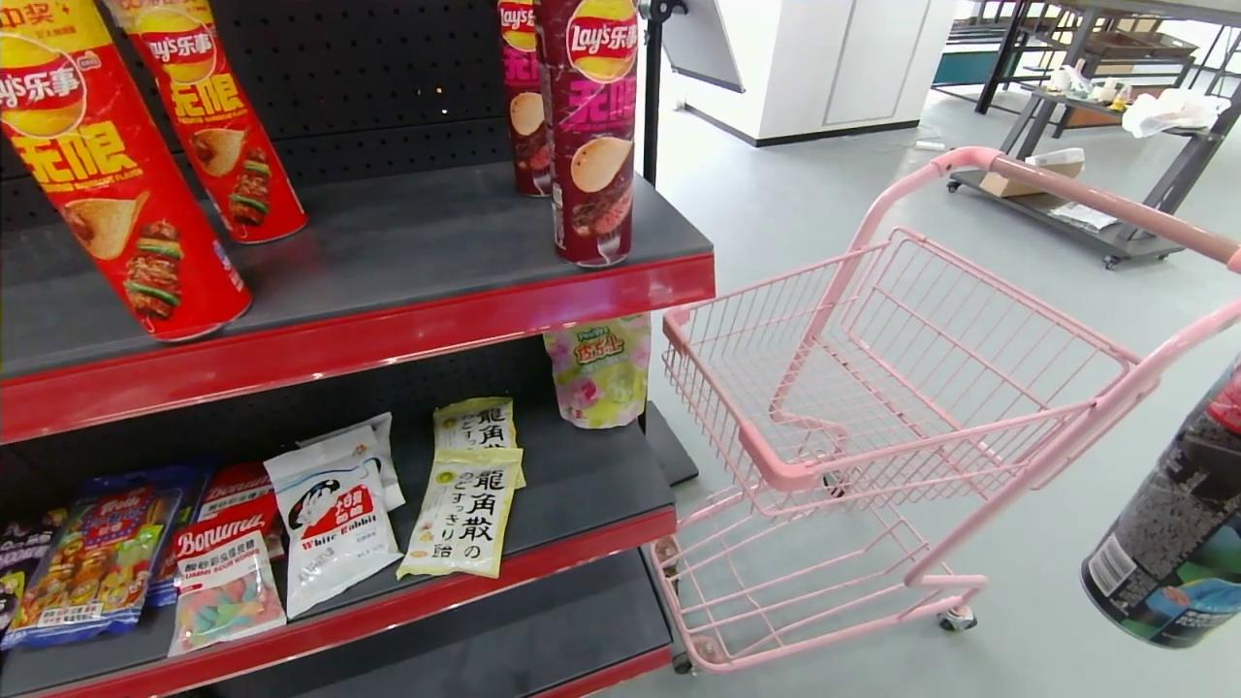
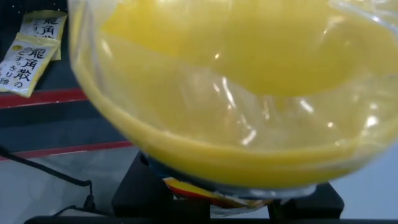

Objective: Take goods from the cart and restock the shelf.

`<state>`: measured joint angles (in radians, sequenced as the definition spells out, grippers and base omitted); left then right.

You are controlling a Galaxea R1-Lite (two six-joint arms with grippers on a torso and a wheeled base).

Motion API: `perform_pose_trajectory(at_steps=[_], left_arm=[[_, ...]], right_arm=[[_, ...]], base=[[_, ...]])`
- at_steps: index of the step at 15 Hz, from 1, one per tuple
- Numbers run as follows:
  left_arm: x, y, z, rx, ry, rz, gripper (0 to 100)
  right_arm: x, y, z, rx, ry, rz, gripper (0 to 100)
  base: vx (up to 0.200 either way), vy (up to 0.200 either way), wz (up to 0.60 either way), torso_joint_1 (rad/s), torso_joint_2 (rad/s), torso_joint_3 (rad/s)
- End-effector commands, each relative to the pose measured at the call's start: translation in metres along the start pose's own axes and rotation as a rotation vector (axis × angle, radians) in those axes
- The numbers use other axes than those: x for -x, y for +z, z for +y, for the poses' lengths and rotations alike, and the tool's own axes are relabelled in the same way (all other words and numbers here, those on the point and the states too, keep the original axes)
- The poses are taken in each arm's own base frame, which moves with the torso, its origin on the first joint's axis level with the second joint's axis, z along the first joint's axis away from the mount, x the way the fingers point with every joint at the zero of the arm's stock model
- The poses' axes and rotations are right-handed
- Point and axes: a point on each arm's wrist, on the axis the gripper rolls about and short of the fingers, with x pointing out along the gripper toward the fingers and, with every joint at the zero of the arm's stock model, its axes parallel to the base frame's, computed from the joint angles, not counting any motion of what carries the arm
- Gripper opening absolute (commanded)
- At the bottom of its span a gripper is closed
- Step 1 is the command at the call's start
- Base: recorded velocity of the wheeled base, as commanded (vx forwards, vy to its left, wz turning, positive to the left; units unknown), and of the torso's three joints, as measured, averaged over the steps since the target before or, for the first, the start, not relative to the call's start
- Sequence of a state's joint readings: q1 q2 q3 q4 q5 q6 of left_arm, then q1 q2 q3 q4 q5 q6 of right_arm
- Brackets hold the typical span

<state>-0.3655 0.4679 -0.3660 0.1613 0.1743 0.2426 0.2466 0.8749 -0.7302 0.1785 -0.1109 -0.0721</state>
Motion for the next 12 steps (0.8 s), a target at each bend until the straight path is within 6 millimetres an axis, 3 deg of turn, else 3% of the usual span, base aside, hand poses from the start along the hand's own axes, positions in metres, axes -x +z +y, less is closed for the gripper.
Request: perform_pose_trajectory(at_steps=[1, 12], left_arm=[[0.0009, -0.0004, 0.0001, 0.001, 0.002, -0.005, 100], [0.0004, -0.0017, -0.0003, 0.000, 0.001, 0.001, 100]], right_arm=[[-0.0015, -0.0013, 0.0003, 0.003, 0.001, 0.010, 0], [-0.0047, -0.0018, 0.0029, 0.032, 0.075, 0.012, 0]], base=[[0.000, 0.000, 0.00, 0.110, -0.46, -0.320], [0.000, 0.000, 0.00, 0.187, -0.55, -0.367]])
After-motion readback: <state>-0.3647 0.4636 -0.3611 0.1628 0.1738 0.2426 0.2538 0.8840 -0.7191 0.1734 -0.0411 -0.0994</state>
